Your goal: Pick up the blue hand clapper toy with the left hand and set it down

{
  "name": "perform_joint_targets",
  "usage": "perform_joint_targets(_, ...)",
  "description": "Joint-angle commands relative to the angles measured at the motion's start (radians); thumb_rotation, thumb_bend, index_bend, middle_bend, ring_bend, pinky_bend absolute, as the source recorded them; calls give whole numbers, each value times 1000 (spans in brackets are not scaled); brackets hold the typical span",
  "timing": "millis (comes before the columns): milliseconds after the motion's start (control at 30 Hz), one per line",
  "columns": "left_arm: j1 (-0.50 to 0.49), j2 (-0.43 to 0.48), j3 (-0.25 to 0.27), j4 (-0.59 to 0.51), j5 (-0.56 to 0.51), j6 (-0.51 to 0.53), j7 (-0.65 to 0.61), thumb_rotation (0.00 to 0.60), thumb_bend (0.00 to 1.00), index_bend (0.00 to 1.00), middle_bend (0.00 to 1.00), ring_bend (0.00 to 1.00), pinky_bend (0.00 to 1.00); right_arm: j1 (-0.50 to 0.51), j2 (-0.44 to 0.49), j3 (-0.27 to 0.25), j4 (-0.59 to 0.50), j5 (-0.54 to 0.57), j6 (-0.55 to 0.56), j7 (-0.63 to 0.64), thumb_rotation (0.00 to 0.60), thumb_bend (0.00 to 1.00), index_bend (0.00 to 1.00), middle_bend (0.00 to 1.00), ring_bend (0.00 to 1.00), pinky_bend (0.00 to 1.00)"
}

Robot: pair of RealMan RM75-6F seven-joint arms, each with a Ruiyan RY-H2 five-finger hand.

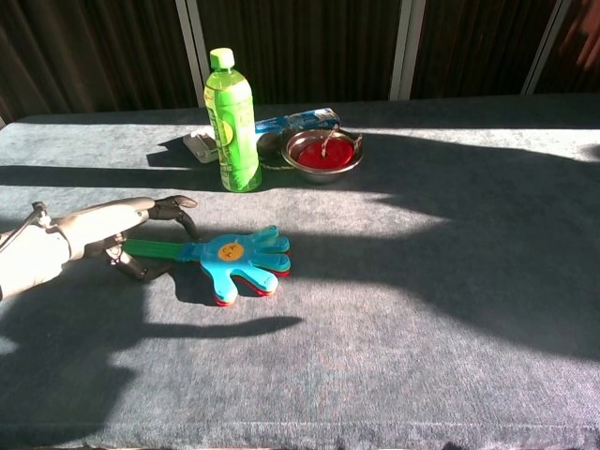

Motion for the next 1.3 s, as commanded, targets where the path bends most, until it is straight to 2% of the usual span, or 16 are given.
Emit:
perform_joint_targets(33, 2, -7, 4, 4, 2, 14, 11, 600, 400, 312, 0, 0, 0, -1, 2, 0, -2, 0, 3, 1, 600, 109, 0, 0, 0, 0)
perform_joint_targets(400, 1, -51, 13, 47, 12, 55, 24, 600, 393, 381, 0, 0, 0, -3, 9, -2, -8, 0, 1, 5, 600, 109, 0, 0, 0, 0)
perform_joint_targets(800, 8, -83, 21, 106, 27, 100, -15, 600, 389, 638, 50, 0, 0, -7, 14, -3, -11, -5, 11, 8, 600, 109, 0, 0, 0, 0)
perform_joint_targets(900, 14, -89, 28, 118, 53, 144, -51, 600, 463, 719, 105, 0, 0, -7, 14, -4, -11, -7, 9, 8, 600, 109, 0, 0, 0, 0)
perform_joint_targets(1000, 26, -106, 40, 151, 90, 212, -124, 600, 556, 799, 215, 16, 18, -6, 15, -5, -11, -9, 8, 8, 600, 108, 0, 0, 0, 0)
perform_joint_targets(1067, 33, -119, 49, 183, 106, 237, -161, 600, 590, 828, 345, 108, 113, -6, 16, -6, -11, -10, 7, 8, 600, 108, 0, 0, 0, 0)
perform_joint_targets(1200, 40, -146, 73, 250, 140, 278, -262, 600, 635, 840, 629, 375, 433, -5, 16, -8, -11, -14, 6, 7, 600, 109, 0, 0, 0, 0)
perform_joint_targets(1233, 41, -152, 79, 263, 150, 293, -292, 600, 646, 840, 680, 423, 512, -6, 15, -8, -11, -14, 6, 6, 600, 109, 0, 0, 0, 0)
perform_joint_targets(1300, 44, -166, 91, 296, 172, 326, -364, 600, 665, 840, 740, 482, 609, -5, 15, -9, -10, -14, 4, 4, 600, 109, 0, 0, 0, 0)
